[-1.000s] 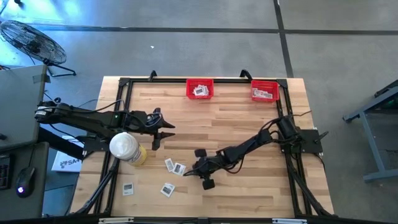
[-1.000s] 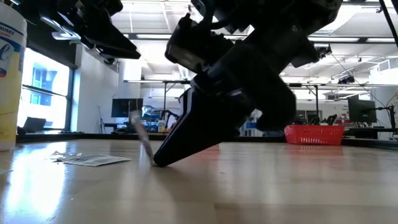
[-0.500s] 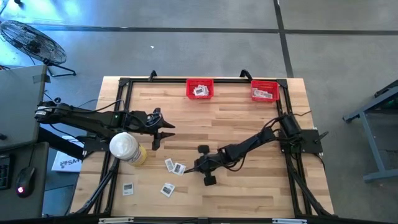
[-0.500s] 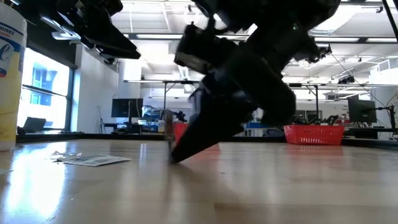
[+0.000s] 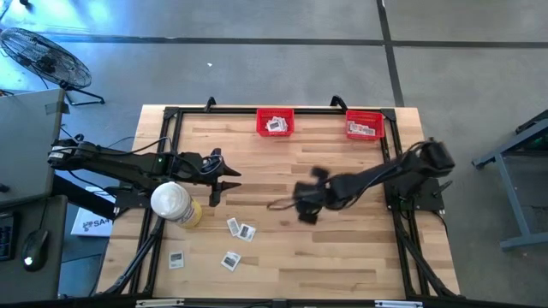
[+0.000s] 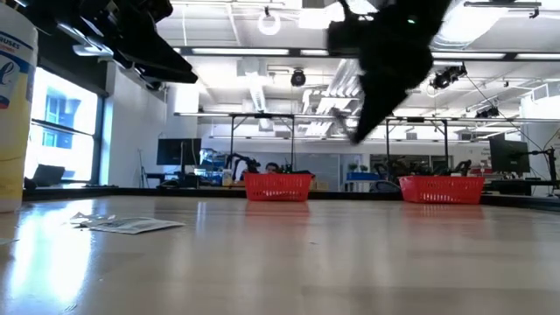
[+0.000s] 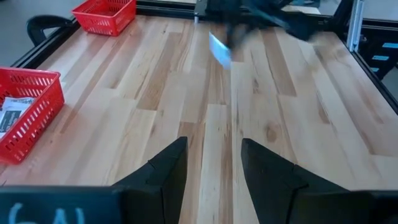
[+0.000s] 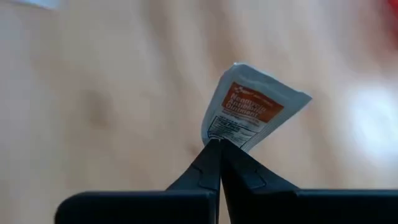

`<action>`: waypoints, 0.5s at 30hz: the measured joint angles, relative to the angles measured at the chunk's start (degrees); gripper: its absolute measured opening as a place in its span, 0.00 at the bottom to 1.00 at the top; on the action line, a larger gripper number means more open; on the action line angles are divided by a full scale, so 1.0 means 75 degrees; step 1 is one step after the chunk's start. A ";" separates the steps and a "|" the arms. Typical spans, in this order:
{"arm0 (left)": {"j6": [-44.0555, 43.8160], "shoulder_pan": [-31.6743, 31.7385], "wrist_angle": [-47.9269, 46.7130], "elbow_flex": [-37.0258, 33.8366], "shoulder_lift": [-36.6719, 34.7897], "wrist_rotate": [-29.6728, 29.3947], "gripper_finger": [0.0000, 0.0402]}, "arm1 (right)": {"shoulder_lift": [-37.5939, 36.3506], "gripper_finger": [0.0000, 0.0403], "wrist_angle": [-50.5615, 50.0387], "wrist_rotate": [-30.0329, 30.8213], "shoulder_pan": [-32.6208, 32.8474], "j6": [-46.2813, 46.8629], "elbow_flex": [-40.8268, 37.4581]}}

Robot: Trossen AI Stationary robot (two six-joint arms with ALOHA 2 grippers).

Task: Pick & Place First Aid Supplies
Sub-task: Put the ointment pack into the right red bin

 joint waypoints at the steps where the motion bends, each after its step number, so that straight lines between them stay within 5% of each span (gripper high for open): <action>1: 0.0000 0.0002 0.0008 0.0000 0.0002 -0.0001 0.37 | -0.0226 0.00 -0.0761 0.0203 -0.0125 0.0374 -0.0005; 8: 0.0000 -0.0001 0.0002 0.0000 0.0001 -0.0008 0.37 | -0.1371 0.00 -0.5039 0.1097 -0.2020 0.2603 -0.0003; 15: 0.0000 0.0001 0.0005 0.0000 0.0000 -0.0008 0.37 | -0.1242 0.00 -0.4830 0.0968 -0.5028 0.0878 0.0000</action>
